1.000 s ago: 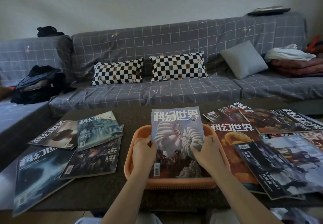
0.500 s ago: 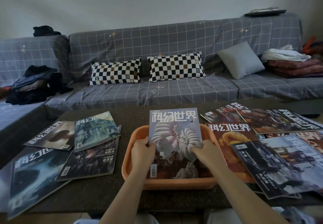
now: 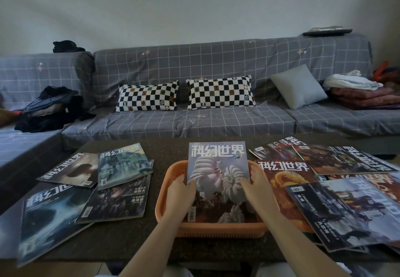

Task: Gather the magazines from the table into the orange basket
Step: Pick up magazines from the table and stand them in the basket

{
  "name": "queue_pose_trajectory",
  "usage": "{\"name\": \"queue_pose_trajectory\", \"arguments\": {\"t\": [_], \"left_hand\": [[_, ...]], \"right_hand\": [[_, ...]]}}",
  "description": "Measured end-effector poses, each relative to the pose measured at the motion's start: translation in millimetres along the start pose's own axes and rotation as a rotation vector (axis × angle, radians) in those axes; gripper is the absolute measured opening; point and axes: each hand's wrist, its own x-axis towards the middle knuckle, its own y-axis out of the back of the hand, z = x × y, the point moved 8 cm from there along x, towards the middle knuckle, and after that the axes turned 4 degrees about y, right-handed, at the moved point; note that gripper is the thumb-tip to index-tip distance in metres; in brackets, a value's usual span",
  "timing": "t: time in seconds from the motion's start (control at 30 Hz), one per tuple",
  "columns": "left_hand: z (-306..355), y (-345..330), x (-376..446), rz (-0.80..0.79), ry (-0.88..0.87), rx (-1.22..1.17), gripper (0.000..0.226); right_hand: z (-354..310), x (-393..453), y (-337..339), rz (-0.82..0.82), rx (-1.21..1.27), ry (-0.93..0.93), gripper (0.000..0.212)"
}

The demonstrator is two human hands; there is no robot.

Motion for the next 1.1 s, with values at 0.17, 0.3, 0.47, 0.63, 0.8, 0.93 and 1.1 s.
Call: {"name": "queue_pose_trajectory", "arguments": {"t": [0.17, 0.3, 0.47, 0.63, 0.8, 0.93, 1.1], "left_hand": [[24.1, 27.8, -9.1, 0.064, -0.152, -0.027, 0.013], [29.3, 63.0, -6.6, 0.140, -0.189, -0.014, 0.034], [3.1, 111.7, 7.5, 0.219, -0.160, -0.046, 0.033], [-48.8, 154.8, 30.3, 0.293, -0.061, -0.065, 0.032], [-99.1, 189.2, 60.5, 0.372, 0.037, -0.036, 0.032], [-135.7, 207.2, 91.7, 0.413, 0.121, 0.023, 0.035], [-165.8, 212.2, 136.0, 0.361, 0.189, 0.050, 0.036]], "right_hand": [[-38.1, -0.4, -5.1, 0.004, 0.000, 0.135, 0.043], [-74.8, 2.8, -37.9, -0.131, 0.194, 0.174, 0.036], [-115.1, 2.2, -94.2, -0.276, 0.196, 0.227, 0.032], [-144.6, 4.8, -173.3, -0.456, 0.118, 0.275, 0.022], [-152.8, 26.3, -262.7, -0.604, -0.068, 0.256, 0.033], [-148.9, 49.4, -324.0, -0.684, -0.297, 0.245, 0.050], [-131.0, 78.7, -374.2, -0.771, -0.609, 0.153, 0.064]]}}
